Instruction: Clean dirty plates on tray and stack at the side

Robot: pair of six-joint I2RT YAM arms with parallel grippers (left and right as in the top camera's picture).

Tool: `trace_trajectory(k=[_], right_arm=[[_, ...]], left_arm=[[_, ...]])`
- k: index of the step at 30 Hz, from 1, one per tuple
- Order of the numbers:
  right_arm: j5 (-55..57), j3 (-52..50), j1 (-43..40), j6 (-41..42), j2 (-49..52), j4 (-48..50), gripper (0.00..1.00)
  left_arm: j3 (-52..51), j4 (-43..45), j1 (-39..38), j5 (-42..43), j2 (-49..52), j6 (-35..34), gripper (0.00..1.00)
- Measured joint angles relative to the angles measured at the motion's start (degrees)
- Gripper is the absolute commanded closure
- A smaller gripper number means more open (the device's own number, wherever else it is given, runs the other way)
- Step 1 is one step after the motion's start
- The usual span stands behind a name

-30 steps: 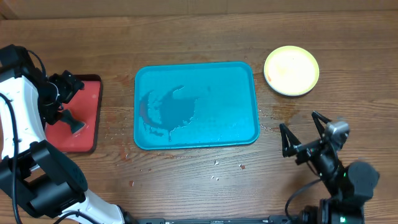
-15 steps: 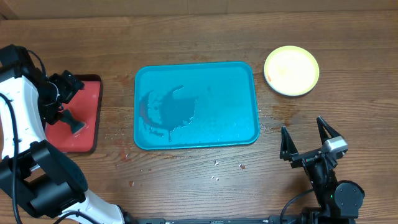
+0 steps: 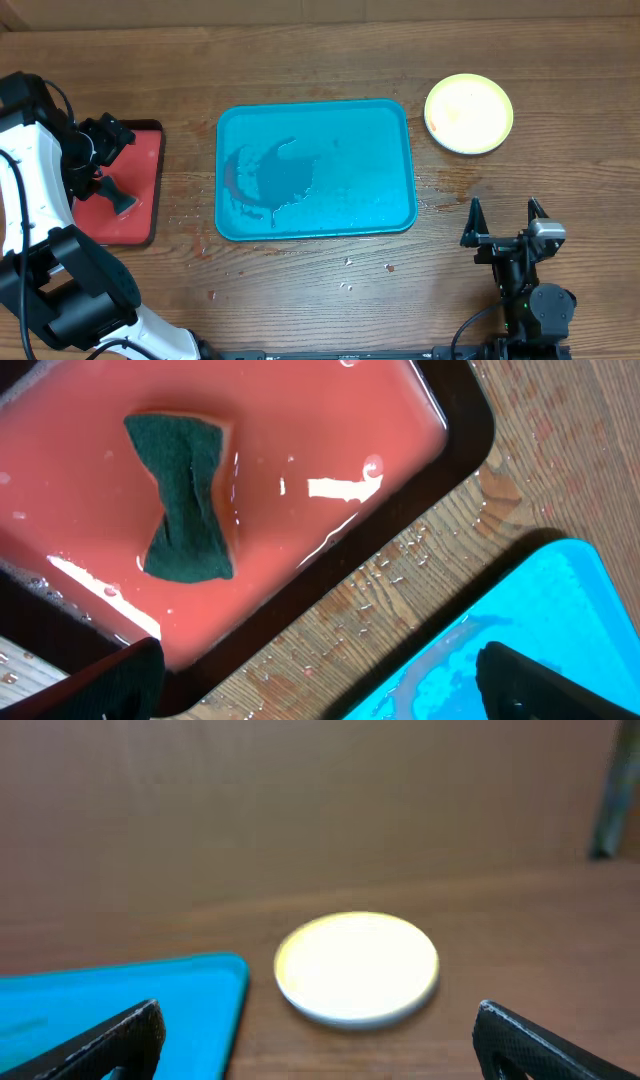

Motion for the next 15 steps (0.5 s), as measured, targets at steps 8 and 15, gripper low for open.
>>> trace_trajectory(k=[8, 15], right_arm=[[1.57, 0.00, 0.00, -4.28, 0.00, -0.11, 0.00], [1.57, 0.00, 0.00, -4.96, 0.00, -0.13, 0.00]], left_arm=[[0.00, 0.00, 0.00, 0.00, 0.00, 0.00, 0.00], [0.00, 0.00, 0.00, 0.00, 0.00, 0.00, 0.00]])
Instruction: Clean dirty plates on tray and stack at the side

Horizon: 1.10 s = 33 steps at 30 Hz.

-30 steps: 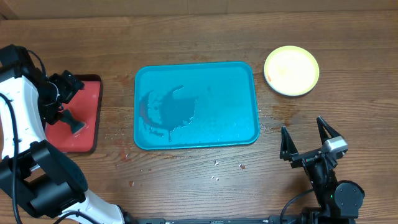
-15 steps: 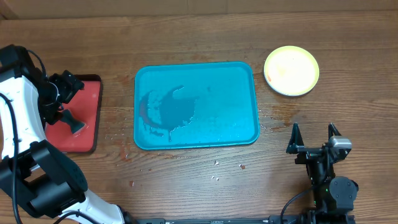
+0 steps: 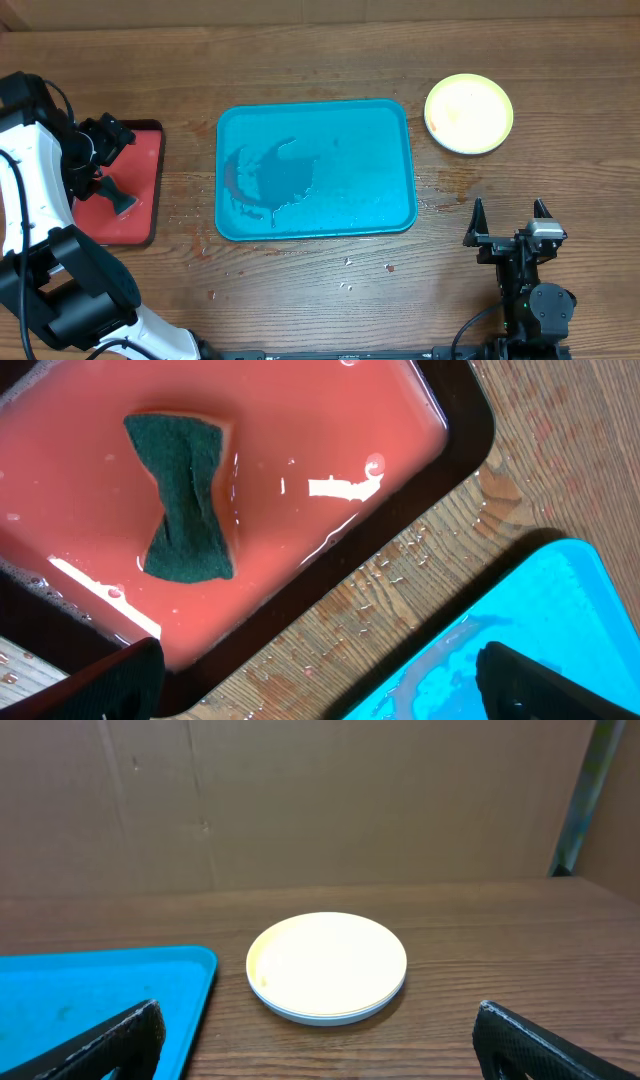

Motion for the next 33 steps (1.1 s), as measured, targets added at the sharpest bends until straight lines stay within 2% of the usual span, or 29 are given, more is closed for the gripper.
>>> trace_trajectory(k=[28, 33], right_arm=[[-0.02, 0.00, 0.00, -0.39, 0.00, 0.02, 0.00], [0.00, 0.00, 0.00, -0.39, 0.00, 0.02, 0.00]], left_arm=[[0.00, -0.11, 0.00, -0.02, 0.00, 0.02, 0.00], [-0.04, -2.99, -0.17, -0.02, -1.40, 0.04, 0.00]])
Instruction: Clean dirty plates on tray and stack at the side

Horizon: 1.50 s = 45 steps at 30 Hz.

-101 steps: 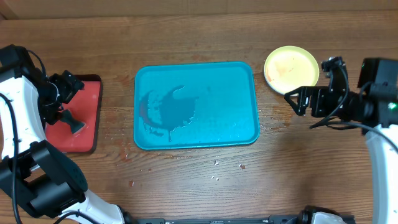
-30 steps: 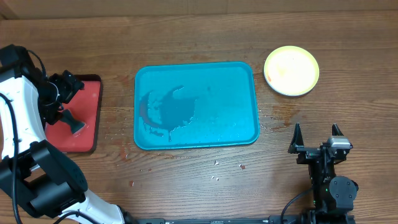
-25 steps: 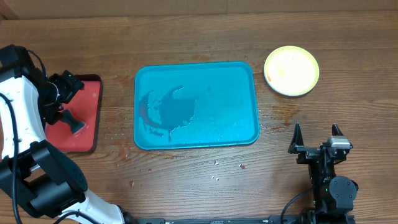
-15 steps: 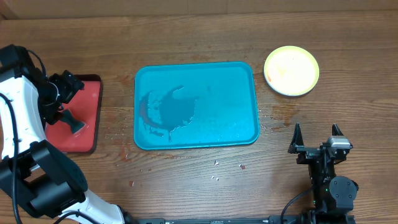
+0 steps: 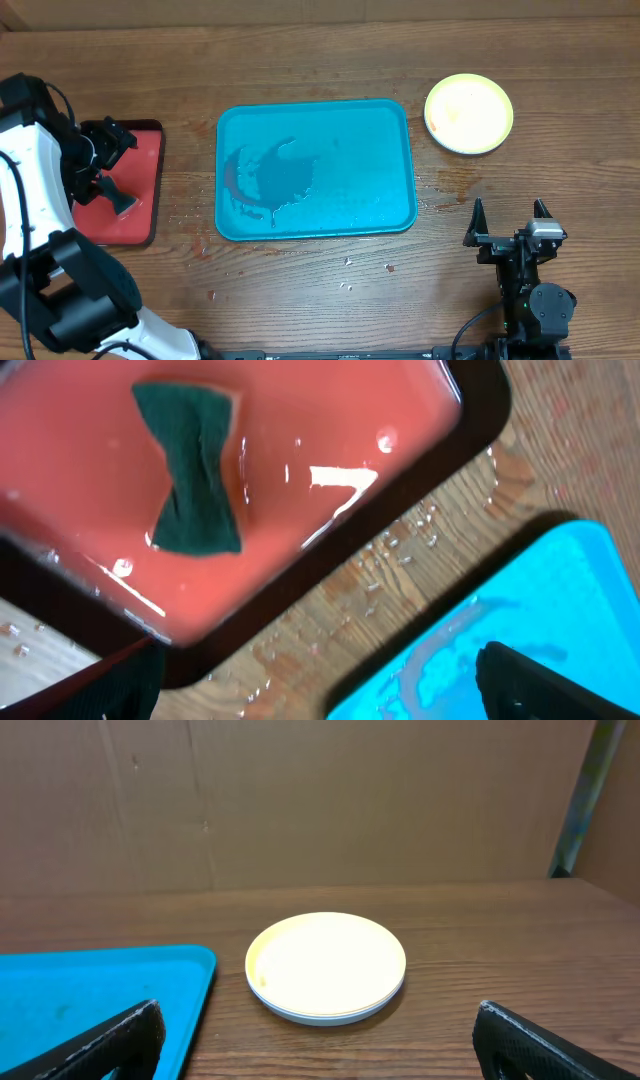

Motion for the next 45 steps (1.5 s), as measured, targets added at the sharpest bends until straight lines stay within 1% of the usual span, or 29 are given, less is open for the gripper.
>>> trace_trajectory(k=[2, 4, 7, 10, 12, 13, 14, 15, 16, 21, 24, 27, 30, 36, 40, 45], right_arm=[[0.02, 0.00, 0.02, 0.04, 0.00, 0.00, 0.00], [0.00, 0.00, 0.00, 0.00, 0.00, 0.00, 0.00], [0.00, 0.00, 0.00, 0.02, 0.00, -0.02, 0.00], [0.00, 0.00, 0.00, 0.00, 0.00, -0.02, 0.00], [0.00, 0.00, 0.00, 0.02, 0.02, 0.02, 0.00], [0.00, 0.00, 0.00, 0.00, -0.07, -0.04, 0.00], [0.00, 0.00, 0.00, 0.02, -0.07, 0.00, 0.00], [0.00, 0.00, 0.00, 0.00, -0.11, -0.09, 0.00], [0.02, 0.00, 0.02, 0.00, -0.11, -0.02, 0.00], [-0.02, 0.00, 0.00, 0.04, -0.11, -0.02, 0.00], [-0.02, 0.00, 0.00, 0.02, -0.11, -0.04, 0.00], [0.00, 0.00, 0.02, 0.00, -0.09, -0.04, 0.00], [-0.02, 0.00, 0.00, 0.00, -0.09, -0.11, 0.00], [-0.02, 0.00, 0.00, -0.02, -0.11, -0.02, 0.00], [0.00, 0.00, 0.00, 0.00, -0.11, -0.04, 0.00], [0.02, 0.00, 0.00, 0.02, -0.11, 0.00, 0.00]], left_arm=[[-0.26, 0.07, -0.57, -0.02, -2.58, 0.00, 0.00], [-1.51, 1.09, -2.21, -0.09, -7.28, 0.13, 0.00], [-5.40, 5.33, -6.88, -0.17, -16.04, 1.86, 0.00], [-11.61, 12.98, -13.97, -0.20, -25.70, 5.53, 0.00], [-18.21, 17.84, -20.06, 0.24, -33.66, 9.62, 0.00], [-20.20, 18.97, -21.62, 0.13, -36.17, 11.28, 0.00], [-24.39, 20.81, -23.87, 0.11, -40.76, 13.84, 0.00], [-26.43, 20.96, -24.92, 0.24, -43.45, 15.19, 0.00], [-30.14, 20.74, -26.77, 0.26, -49.13, 17.40, 0.00], [-33.92, 21.00, -27.61, 0.20, -61.09, 20.24, 0.00], [-34.05, 21.22, -27.61, 0.20, -65.11, 22.01, 0.00], [-37.35, 23.30, -27.61, 0.17, -67.69, 23.87, 0.00], [-43.56, 28.35, -27.61, 0.26, -70.58, 24.41, 0.00], [-58.27, 35.17, -27.71, 0.59, -83.08, 25.35, 0.00], [-67.84, 44.11, -27.71, 0.61, -90.29, 25.62, 0.00], [-78.51, 55.49, -27.71, 0.24, -96.98, 25.70, 0.00]])
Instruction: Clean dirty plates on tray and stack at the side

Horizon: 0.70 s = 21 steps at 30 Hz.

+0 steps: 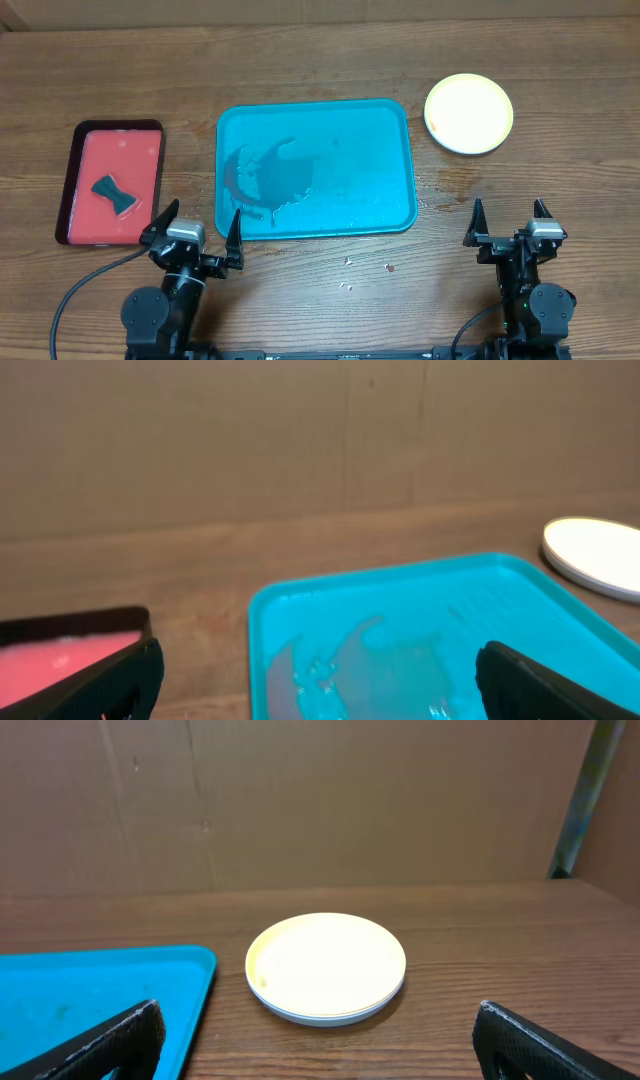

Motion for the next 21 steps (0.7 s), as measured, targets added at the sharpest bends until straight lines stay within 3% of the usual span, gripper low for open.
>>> trace_trajectory(k=[4, 9, 16, 21], right_arm=[[-0.02, 0.00, 0.02, -0.04, 0.00, -0.02, 0.00], [-0.02, 0.00, 0.00, 0.00, 0.00, -0.02, 0.00], [-0.02, 0.00, 0.00, 0.00, 0.00, -0.02, 0.00], [-0.04, 0.00, 0.00, -0.02, 0.00, 0.00, 0.00]], left_arm=[[-6.67, 9.38, 0.00, -4.85, -4.15, -1.22, 0.00], [-12.90, 14.99, 0.02, -11.78, -6.80, -6.40, 0.00], [-14.14, 8.48, 2.58, -13.81, -6.99, -8.70, 0.00], [-14.14, 8.44, 3.43, -13.84, -7.04, -8.63, 0.00]])
